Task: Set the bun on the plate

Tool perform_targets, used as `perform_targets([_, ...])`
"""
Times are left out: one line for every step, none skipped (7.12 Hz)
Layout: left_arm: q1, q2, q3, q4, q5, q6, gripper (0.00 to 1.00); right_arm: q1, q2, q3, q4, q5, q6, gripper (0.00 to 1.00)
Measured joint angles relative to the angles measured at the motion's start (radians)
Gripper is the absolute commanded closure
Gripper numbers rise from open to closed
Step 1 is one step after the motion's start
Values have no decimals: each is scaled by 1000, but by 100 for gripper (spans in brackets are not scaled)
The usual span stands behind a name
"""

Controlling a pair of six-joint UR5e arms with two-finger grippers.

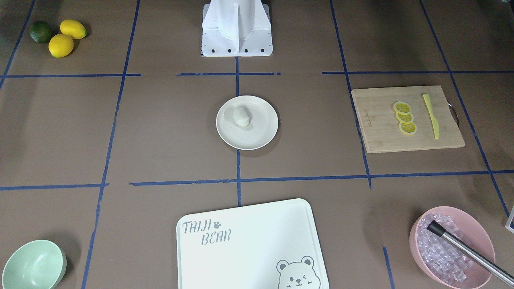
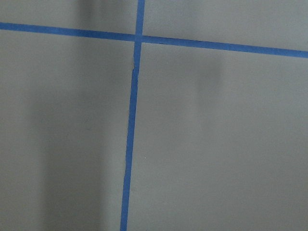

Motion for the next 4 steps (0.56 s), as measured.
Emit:
perform_targets([1, 0, 7, 0, 3, 1, 0, 0, 0, 0, 0, 0, 0, 0])
perform_targets([2, 0, 10, 1, 5, 1, 0, 0, 1, -1, 0, -1, 0, 0])
perform_targets([2, 0, 10, 1, 6, 1, 0, -1, 2, -1, 0, -1, 0, 0])
perform_targets([2, 0, 11, 1, 6, 1, 0, 0, 2, -1, 0, -1, 0, 0])
